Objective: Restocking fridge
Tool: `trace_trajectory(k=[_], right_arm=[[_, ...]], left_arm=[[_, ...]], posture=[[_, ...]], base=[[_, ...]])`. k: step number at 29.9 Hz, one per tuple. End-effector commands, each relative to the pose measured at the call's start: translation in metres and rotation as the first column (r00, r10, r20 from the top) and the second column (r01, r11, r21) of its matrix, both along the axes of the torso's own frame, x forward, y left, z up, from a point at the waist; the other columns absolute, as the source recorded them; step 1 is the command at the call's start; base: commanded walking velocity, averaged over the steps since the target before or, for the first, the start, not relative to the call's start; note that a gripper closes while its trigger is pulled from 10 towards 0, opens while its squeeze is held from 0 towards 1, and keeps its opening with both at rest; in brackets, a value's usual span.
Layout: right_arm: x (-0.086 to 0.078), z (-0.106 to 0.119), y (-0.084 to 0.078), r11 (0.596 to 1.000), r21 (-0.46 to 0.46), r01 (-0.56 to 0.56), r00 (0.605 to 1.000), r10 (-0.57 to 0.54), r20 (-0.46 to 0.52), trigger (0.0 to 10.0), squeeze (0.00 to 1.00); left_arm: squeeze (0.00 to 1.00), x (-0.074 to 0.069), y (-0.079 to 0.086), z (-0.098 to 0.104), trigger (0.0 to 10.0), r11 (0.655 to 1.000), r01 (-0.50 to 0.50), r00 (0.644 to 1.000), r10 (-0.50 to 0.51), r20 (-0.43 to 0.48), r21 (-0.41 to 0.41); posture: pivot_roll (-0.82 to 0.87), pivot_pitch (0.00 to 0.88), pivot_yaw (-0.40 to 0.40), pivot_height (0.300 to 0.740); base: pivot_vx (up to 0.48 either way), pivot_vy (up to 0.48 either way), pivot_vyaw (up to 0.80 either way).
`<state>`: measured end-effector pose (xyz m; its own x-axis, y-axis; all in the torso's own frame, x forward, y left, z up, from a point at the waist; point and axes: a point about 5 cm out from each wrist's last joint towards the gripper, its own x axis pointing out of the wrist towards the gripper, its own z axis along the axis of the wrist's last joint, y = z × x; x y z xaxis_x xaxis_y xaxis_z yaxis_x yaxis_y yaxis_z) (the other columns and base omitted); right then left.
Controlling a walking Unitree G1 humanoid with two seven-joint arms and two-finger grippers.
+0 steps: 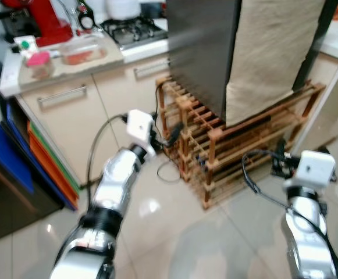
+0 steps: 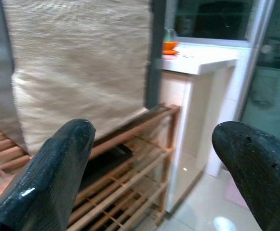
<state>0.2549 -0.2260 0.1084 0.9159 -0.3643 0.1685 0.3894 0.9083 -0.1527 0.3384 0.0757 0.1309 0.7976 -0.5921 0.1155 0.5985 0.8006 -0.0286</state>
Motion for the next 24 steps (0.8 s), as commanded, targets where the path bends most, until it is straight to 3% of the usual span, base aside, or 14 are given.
trace_trajectory(k=[1,5,16,24], right_arm=[[0.005,0.000,0.014,0.999,0.015,-0.051,0.999,0.051,0.017,10.0,0.00],[0.007,-0.001,0.018,0.997,0.028,-0.077,0.997,0.076,0.012,10.0,0.00],[0.008,-0.004,0.020,0.994,0.044,-0.097,0.995,0.097,0.013,10.0,0.00],[0.009,-0.001,0.021,0.995,0.038,-0.097,0.995,0.096,0.033,10.0,0.00]], left_arm=[[0.00,0.002,0.016,0.004,10.0,0.999,-0.034,0.999,0.033,0.028,0.026],[0.00,0.001,0.014,0.004,10.0,0.999,-0.014,0.999,0.013,0.035,0.038],[0.00,-0.004,0.006,0.005,10.0,0.994,0.064,0.995,-0.070,0.065,0.086],[0.00,-0.005,-0.003,0.009,10.0,0.991,0.083,0.993,-0.090,0.071,0.102]], posture=[[-0.08,0.000,0.109,0.723],[-0.08,0.000,0.108,0.723],[-0.08,0.000,0.106,0.723],[-0.08,0.000,0.105,0.710]], base=[[0.480,0.000,0.00],[0.480,0.000,0.00],[0.470,0.000,-0.55],[0.000,0.000,-0.06]])
